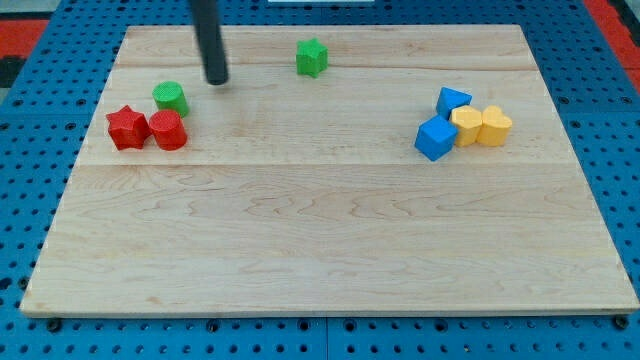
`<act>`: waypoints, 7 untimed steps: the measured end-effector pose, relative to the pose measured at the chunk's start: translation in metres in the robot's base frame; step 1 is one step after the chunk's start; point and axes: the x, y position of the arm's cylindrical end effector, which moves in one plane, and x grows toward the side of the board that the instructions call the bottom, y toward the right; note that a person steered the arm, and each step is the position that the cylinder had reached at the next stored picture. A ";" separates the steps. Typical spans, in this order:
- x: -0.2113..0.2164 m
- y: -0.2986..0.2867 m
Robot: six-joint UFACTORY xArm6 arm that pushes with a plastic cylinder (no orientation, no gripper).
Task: Place the green star above the red circle
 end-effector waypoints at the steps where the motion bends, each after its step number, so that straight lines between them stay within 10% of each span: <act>1: 0.041 -0.005; 4: -0.054 0.224; 5: -0.078 0.163; 7: 0.033 -0.008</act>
